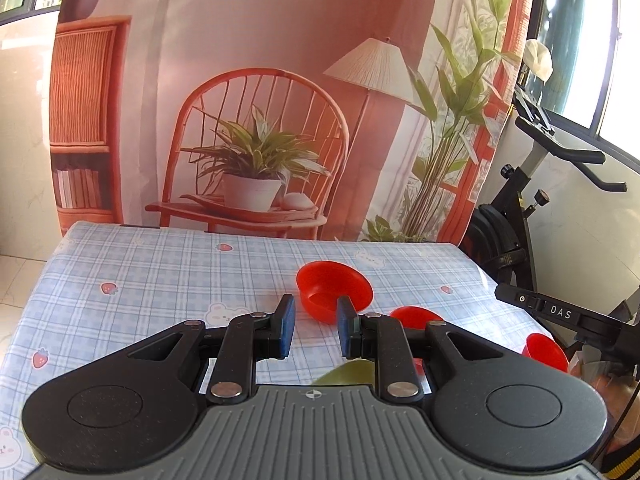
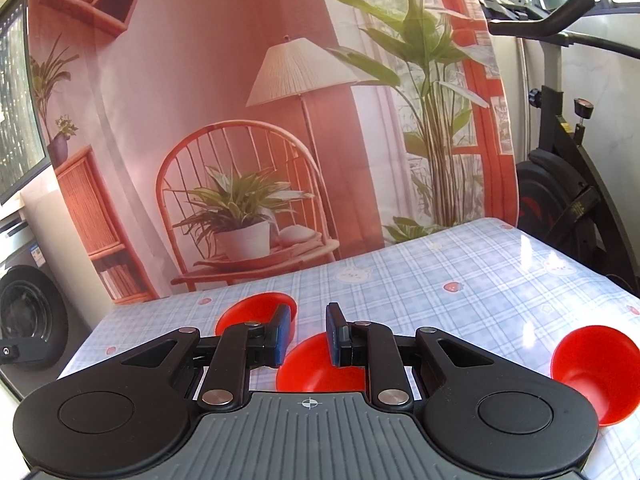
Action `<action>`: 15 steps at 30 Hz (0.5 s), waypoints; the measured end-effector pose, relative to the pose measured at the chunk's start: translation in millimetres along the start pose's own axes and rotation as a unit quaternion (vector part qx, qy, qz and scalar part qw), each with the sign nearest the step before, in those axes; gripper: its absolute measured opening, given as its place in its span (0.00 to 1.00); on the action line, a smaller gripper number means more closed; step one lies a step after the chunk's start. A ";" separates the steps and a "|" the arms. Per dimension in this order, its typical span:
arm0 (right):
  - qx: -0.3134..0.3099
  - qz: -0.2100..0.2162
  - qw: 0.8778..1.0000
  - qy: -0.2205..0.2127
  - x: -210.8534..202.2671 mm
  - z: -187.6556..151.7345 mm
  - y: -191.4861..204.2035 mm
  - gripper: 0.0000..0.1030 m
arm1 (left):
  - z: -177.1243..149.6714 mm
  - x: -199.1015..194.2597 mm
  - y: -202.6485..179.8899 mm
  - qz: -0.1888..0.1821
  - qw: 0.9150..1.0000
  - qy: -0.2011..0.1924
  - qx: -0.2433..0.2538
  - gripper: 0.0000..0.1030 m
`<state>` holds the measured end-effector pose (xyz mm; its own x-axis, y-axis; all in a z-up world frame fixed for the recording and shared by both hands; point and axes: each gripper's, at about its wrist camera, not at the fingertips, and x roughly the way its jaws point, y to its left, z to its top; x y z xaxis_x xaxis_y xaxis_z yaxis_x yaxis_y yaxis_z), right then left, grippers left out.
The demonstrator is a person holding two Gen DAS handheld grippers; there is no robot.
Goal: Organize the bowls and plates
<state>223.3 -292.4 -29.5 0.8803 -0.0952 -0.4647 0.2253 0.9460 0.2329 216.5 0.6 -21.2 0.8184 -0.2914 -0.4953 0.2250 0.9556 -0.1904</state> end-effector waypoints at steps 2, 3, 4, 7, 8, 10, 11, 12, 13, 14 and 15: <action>-0.006 0.004 1.000 -0.001 3.1 10.1 -1.1 0.19 | 12.1 -0.6 1.2 0.003 1.000 -0.007 0.008 0.23; -0.009 0.004 1.000 -0.002 4.3 14.1 -1.5 0.19 | 16.8 -0.7 1.7 0.002 1.000 -0.010 0.009 0.23; -0.014 0.003 1.000 -0.003 5.5 18.9 -1.4 0.19 | 23.8 -1.2 2.7 0.000 1.000 -0.014 0.011 0.23; -0.026 0.001 1.000 -0.004 9.6 29.3 -1.7 0.19 | 36.7 -0.9 2.6 0.002 1.000 -0.022 0.020 0.23; -0.031 0.000 1.000 -0.003 11.2 32.5 -1.7 0.19 | 41.8 0.6 3.1 0.002 0.999 -0.024 0.022 0.24; -0.036 0.000 0.999 -0.001 15.1 36.4 -2.6 0.19 | 47.8 4.7 3.5 0.000 0.999 -0.023 0.023 0.29; -0.036 0.002 0.999 0.002 18.2 38.4 -3.7 0.19 | 50.3 7.9 4.3 -0.001 1.000 -0.022 0.022 0.30; -0.036 0.004 0.999 0.005 20.6 39.3 -4.9 0.19 | 51.6 12.1 5.0 -0.001 1.000 -0.019 0.021 0.30; -0.037 0.004 0.999 0.009 24.3 39.8 -6.2 0.19 | 52.1 17.1 6.3 -0.001 1.000 -0.014 0.018 0.30; -0.038 0.002 0.999 0.014 28.5 39.8 -6.9 0.20 | 52.0 21.8 8.1 -0.002 1.000 -0.008 0.014 0.30; -0.039 0.002 0.999 0.019 32.0 39.7 -7.8 0.21 | 51.4 26.7 9.9 -0.004 1.000 -0.001 0.010 0.30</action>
<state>266.3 -315.1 -12.3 0.8647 -0.0808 -0.4958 0.1874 0.9676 0.1692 267.8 4.5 7.3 0.8179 -0.2991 -0.4915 0.2424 0.9539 -0.1770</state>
